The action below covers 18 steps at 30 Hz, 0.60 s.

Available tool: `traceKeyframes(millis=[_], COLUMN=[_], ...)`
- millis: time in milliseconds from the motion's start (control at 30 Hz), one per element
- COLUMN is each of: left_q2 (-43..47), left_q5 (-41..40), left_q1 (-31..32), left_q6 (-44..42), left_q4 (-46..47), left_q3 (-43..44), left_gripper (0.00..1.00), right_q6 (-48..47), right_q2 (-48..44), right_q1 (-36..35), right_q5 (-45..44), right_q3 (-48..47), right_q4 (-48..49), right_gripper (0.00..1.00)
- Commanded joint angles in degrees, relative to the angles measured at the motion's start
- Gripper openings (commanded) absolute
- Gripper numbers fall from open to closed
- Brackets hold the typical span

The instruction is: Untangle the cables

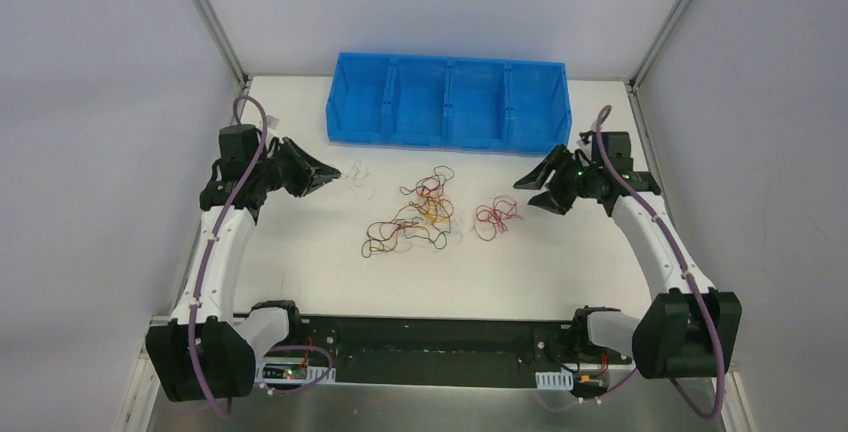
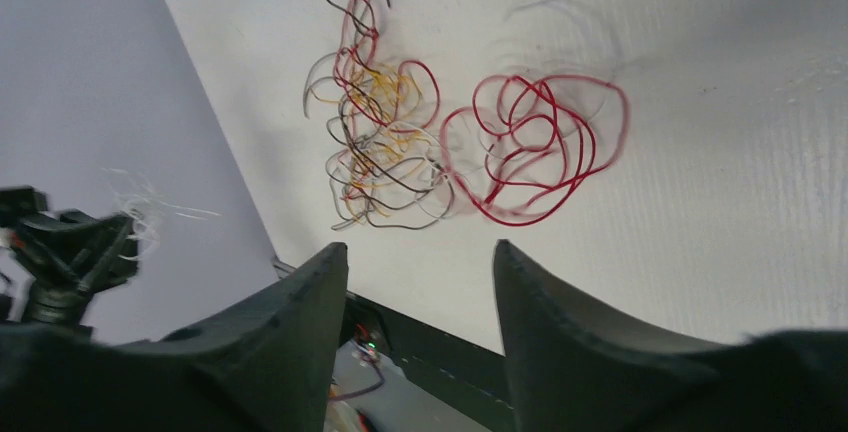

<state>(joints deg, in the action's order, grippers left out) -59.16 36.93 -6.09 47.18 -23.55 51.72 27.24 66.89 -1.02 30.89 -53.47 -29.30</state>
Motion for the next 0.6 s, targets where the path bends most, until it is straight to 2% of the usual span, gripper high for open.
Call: traceKeyframes(millis=[0, 67, 133, 300, 400, 500, 567], left_q2=[-1.18, -0.68, -0.45, -1.66, -2.68, -3.06, -3.20], left_q5=[7.41, 8.39, 9.16, 8.60, 7.17, 5.95, 5.82], left_q1=[3.63, 5.77, 9.79, 16.21, 20.18, 22.56, 23.51], left_q6=[-1.87, -0.44, 2.71, 12.45, 12.92, 12.59, 12.47], left_q4=[5.41, 8.52, 14.56, 28.59, 29.87, 29.70, 29.76], left_q3=[3.20, 2.01, 0.49, -3.53, -3.34, -3.19, -3.14], left_gripper=[0.00, 0.00, 0.00, 0.00, 0.00, 0.00, 0.00], right_q6=[-3.38, -1.18, 3.07, 9.36, 12.42, 13.05, 12.81], right_q2=[1.84, -0.04, -0.77, 4.11, 8.21, 10.96, 12.86], right_q1=[-6.76, -10.06, -13.96, -26.70, -33.08, -38.02, -39.88], right_q5=[-2.45, -0.78, 1.03, 0.48, -0.50, -2.59, -4.32], right_q3=[-3.38, -3.00, -2.81, -5.24, -7.64, -10.99, -13.59], right_q4=[-3.16, 1.51, 7.36, 17.73, 23.34, 25.91, 25.40], right_gripper=[0.71, 0.86, 0.90, 0.90, 0.90, 0.96, 0.93])
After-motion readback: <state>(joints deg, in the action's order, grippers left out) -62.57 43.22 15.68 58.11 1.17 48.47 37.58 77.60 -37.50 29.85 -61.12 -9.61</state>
